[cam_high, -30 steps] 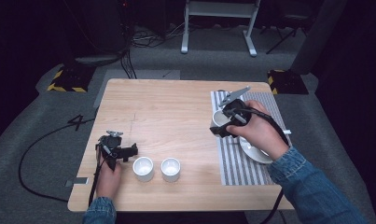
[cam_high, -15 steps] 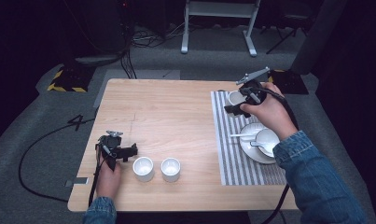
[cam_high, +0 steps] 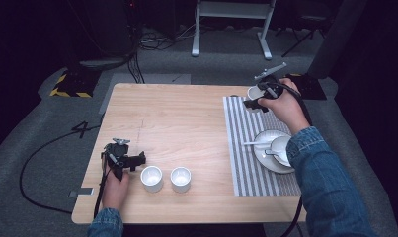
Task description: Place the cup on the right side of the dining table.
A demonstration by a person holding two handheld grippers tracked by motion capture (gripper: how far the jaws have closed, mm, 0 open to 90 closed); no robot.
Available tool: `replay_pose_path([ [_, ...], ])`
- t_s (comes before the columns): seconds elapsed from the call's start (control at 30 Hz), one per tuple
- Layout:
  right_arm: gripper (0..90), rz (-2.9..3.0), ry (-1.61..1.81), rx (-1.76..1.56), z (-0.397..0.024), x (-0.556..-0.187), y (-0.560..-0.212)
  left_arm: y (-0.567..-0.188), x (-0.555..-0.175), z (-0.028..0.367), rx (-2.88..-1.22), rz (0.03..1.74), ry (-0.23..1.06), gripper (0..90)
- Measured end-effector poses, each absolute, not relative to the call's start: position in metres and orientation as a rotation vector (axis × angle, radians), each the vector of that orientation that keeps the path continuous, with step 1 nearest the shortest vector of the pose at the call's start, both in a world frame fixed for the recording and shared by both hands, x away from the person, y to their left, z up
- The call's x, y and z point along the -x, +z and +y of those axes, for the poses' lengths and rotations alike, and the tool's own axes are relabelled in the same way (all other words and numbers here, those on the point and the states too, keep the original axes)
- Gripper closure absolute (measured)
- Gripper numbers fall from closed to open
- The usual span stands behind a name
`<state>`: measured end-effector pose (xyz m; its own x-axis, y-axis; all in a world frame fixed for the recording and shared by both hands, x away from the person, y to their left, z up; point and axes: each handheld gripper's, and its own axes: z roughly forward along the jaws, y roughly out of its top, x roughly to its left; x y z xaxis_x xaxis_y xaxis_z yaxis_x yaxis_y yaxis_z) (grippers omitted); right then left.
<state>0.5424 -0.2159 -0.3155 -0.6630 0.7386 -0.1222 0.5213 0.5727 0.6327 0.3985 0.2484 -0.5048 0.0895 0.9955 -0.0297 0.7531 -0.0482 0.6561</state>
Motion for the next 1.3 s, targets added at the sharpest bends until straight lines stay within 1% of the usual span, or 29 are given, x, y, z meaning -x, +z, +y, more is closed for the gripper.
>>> replay_pose_path([
  [0.23,26.9,2.407,0.823,-1.104,-0.221,-0.565,-0.333,-0.505,-0.399,0.248,-1.855,1.715,0.610,0.2],
  [0.5,26.9,2.431,0.765,-1.156,-0.224,-0.583,-0.369,-0.505,-0.398,0.248,-1.855,1.715,0.610,0.2],
  [0.87,26.9,2.447,0.723,-1.225,-0.229,-0.592,-0.414,-0.505,-0.398,0.248,-1.852,1.717,0.611,0.3],
  [1.3,26.9,2.450,0.662,-1.272,-0.233,-0.601,-0.441,-0.505,-0.398,0.248,-1.853,1.718,0.612,0.2],
])
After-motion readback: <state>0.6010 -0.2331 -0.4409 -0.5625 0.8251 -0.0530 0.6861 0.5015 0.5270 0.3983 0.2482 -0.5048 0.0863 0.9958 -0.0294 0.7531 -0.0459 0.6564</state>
